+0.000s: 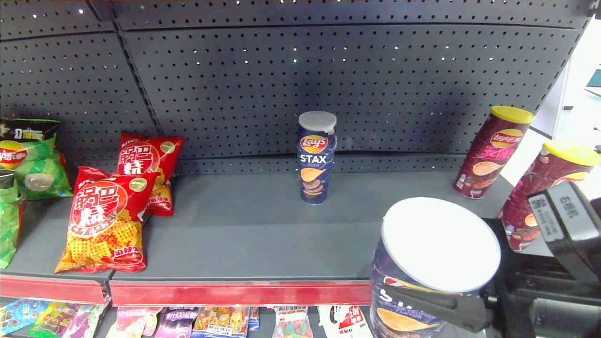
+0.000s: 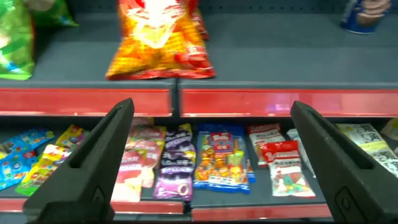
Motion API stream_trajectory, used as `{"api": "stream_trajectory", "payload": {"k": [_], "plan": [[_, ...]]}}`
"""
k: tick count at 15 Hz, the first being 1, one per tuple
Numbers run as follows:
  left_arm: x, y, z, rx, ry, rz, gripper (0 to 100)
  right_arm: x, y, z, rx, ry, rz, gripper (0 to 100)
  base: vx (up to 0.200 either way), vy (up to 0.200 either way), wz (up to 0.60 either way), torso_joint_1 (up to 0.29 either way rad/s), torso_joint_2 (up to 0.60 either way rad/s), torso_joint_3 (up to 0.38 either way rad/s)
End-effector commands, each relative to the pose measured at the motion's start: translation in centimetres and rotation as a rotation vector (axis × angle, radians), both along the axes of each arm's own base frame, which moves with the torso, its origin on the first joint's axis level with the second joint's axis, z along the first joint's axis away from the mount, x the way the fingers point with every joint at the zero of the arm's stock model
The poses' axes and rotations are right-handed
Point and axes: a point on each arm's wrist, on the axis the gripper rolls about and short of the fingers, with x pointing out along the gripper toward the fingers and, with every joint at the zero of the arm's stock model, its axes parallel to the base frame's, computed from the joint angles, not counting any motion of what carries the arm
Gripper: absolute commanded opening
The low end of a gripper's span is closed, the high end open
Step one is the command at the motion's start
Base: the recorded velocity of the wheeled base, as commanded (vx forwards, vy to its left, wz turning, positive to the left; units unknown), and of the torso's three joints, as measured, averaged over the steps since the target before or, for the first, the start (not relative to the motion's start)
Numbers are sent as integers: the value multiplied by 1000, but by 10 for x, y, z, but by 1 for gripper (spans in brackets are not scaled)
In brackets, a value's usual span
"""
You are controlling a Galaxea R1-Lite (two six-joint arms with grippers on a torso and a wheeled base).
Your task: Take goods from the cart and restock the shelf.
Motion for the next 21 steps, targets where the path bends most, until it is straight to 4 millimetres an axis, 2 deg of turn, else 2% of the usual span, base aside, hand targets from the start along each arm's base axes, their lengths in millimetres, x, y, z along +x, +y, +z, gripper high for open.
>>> {"api": "stream_trajectory", "payload": {"k": [1, 9, 14, 21], "plan": [[0, 0, 0, 1, 1, 1, 100, -1, -1, -3, -9, 7, 0, 0, 0, 0, 0, 0, 0, 0], [0, 0, 0, 4, 0, 1, 100, -1, -2, -6, -13, 15, -3, 0, 0, 0, 0, 0, 0, 0], [0, 0, 0, -1, 1, 1, 100, -3, -4, -12, -29, 27, -2, 0, 200, 0, 0, -5, -1, 4], [0, 0, 0, -1, 1, 1, 100, -4, -5, -15, -33, 31, -2, 0, 0, 0, 0, 0, 0, 0]]}}
